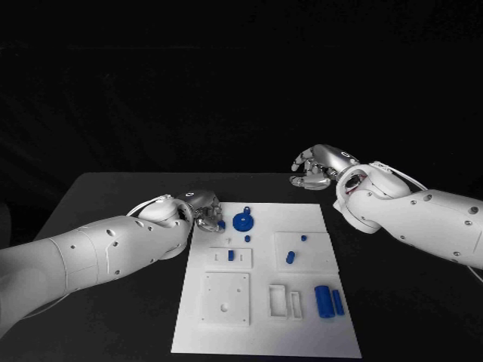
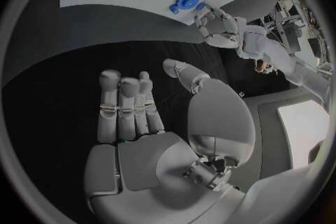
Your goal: Assemble the parts on the task board
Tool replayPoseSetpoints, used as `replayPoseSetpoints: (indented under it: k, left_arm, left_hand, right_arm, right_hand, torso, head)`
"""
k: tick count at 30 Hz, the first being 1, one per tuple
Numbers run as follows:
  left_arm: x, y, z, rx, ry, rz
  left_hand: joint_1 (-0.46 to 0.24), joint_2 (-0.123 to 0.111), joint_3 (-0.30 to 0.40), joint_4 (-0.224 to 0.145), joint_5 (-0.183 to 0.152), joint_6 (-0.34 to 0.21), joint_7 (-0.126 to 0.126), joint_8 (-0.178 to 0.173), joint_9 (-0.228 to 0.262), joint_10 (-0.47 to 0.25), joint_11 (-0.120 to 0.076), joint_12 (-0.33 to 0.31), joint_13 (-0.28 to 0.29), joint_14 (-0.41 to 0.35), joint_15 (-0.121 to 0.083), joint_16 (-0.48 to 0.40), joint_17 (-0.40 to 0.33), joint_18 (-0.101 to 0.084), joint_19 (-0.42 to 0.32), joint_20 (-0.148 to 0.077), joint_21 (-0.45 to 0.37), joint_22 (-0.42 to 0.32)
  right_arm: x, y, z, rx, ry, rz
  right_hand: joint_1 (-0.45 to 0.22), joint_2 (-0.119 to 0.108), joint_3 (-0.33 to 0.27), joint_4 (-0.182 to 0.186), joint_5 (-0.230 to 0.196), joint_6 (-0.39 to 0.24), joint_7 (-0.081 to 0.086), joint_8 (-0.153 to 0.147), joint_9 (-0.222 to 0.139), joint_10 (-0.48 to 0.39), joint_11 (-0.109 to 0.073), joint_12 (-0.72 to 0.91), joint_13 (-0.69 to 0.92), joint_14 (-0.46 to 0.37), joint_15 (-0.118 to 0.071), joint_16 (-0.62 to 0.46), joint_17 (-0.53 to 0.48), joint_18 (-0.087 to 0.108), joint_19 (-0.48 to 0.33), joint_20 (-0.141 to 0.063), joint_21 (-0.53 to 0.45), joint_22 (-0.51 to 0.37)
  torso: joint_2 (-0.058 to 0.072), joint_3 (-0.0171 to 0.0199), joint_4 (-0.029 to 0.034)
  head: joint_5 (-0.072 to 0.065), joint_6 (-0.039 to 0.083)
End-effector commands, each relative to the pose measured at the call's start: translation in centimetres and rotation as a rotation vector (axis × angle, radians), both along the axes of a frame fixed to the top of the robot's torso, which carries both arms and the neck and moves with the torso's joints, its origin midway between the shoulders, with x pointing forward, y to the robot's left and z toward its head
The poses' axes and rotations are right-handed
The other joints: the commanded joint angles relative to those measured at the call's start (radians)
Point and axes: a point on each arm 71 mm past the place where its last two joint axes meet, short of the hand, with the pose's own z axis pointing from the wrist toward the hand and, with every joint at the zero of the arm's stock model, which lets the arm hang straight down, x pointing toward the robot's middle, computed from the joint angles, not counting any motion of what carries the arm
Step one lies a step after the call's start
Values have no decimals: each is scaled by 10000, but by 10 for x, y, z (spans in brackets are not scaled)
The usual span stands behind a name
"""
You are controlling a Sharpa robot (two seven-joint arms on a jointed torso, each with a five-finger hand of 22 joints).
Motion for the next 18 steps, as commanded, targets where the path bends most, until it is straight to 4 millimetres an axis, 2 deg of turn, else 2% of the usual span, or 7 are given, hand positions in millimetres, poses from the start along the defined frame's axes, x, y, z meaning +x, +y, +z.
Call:
replayPoseSetpoints:
  k: [1,2,3,6,12,18]
  left_arm:
    - [-2,-2,-5,73,301,-169]
    - [-2,-2,-6,65,304,-170]
    - [-2,-2,-5,47,300,-166]
    - [-2,-2,-5,-1,284,-149]
    - [-2,-3,-6,-125,377,-134]
    - [-3,0,-7,-464,745,54]
  left_hand:
    - [52,37,0,-54,-21,74,-24,-12,2,5,35,-55,11,18,52,-52,17,-167,51,-882,-48,20]
    - [79,101,26,-53,-21,77,-26,-12,2,7,33,-55,12,19,51,-51,17,-165,53,-883,-49,20]
    - [204,440,139,-62,-18,93,-30,-14,2,21,29,-58,15,25,49,-46,23,-165,58,-884,-51,29]
    - [223,672,158,-76,-18,120,-29,-25,0,32,31,-71,20,24,55,-41,33,-183,47,-872,-57,57]
    - [156,719,275,54,-33,145,-29,-41,-3,40,32,-92,23,24,61,-41,41,-195,53,-868,-71,77]
    - [79,881,440,240,-21,55,-3,-133,-42,30,56,-126,26,6,68,-54,45,-202,47,-865,-95,104]
  right_arm:
    - [0,1,0,-89,42,126]
    - [0,1,0,-89,41,127]
    - [0,1,0,-90,44,127]
    - [0,1,0,-92,43,120]
    - [0,2,0,-89,40,132]
    - [0,1,-1,-90,38,130]
  right_hand:
    - [23,32,23,12,68,8,73,29,9,-55,9,34,-10,69,10,-35,13,554,33,-41,-60,9]
    - [23,32,23,12,68,8,73,29,9,-55,9,34,-10,69,10,-35,13,554,34,-41,-60,9]
    - [23,32,23,12,68,9,73,29,9,-55,9,35,-10,69,10,-35,13,554,34,-41,-60,10]
    - [22,32,22,14,68,9,73,30,9,-55,9,36,-11,69,10,-35,13,554,34,-41,-61,10]
    - [20,32,21,15,68,8,73,29,9,-56,9,37,-14,70,10,-36,14,554,35,-41,-62,11]
    - [18,31,19,17,69,8,74,28,9,-57,9,39,-16,70,10,-36,15,554,36,-40,-63,13]
  torso:
    - [1,0,-1]
    - [1,0,-1]
    - [1,2,3]
    - [-1,6,11]
    - [-3,6,6]
    - [-6,7,-5]
  head:
    - [-7,-12]
    - [-7,-12]
    - [-10,-13]
    - [-11,-16]
    - [0,-13]
    - [19,-1]
